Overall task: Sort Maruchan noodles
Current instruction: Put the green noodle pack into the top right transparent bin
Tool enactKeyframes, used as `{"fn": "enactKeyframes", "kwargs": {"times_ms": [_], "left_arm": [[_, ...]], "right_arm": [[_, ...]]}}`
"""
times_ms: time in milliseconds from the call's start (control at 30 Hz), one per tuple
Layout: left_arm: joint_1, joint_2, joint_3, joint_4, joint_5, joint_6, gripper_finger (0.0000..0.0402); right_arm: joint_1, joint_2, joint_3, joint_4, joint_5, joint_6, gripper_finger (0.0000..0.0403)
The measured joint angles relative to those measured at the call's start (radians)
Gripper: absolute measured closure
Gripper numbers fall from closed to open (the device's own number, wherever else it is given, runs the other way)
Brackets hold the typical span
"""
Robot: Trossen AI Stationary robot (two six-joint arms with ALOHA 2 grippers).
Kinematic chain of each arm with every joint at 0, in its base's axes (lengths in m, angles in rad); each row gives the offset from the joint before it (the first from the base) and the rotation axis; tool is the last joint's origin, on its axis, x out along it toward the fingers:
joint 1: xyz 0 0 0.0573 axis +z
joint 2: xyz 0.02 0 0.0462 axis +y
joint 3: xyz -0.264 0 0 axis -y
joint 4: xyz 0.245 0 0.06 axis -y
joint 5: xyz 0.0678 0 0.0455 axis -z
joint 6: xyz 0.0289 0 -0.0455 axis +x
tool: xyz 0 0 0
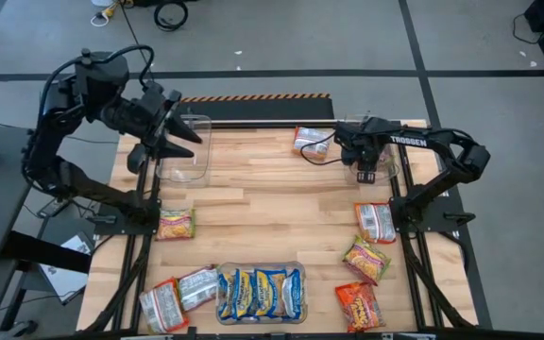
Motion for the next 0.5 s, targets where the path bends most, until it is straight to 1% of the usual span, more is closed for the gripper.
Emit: {"fn": "enactKeyframes", "kwargs": {"times_ms": [100,200,267,400,500], "left_arm": [[0.000,0.003,0.000,0.000,-0.001,-0.012,0.0230],[0.000,0.003,0.000,0.000,-0.001,-0.013,0.0230],[0.000,0.003,0.000,0.000,-0.001,-0.014,0.0230],[0.000,0.002,0.000,0.000,-0.001,-0.014,0.0230],[0.000,0.002,0.000,-0.001,-0.001,-0.014,0.0230]], "right_arm": [[0.000,0.000,-0.001,-0.001,-0.047,-0.003,0.0280],[0.000,0.000,-0.001,-0.005,-0.047,-0.018,0.0271],[0.000,0.000,-0.001,-0.020,-0.051,-0.033,0.0259],[0.000,0.000,-0.001,-0.064,-0.091,-0.049,0.0228],[0.000,0.000,-0.001,-0.089,-0.093,-0.049,0.0206]]}}
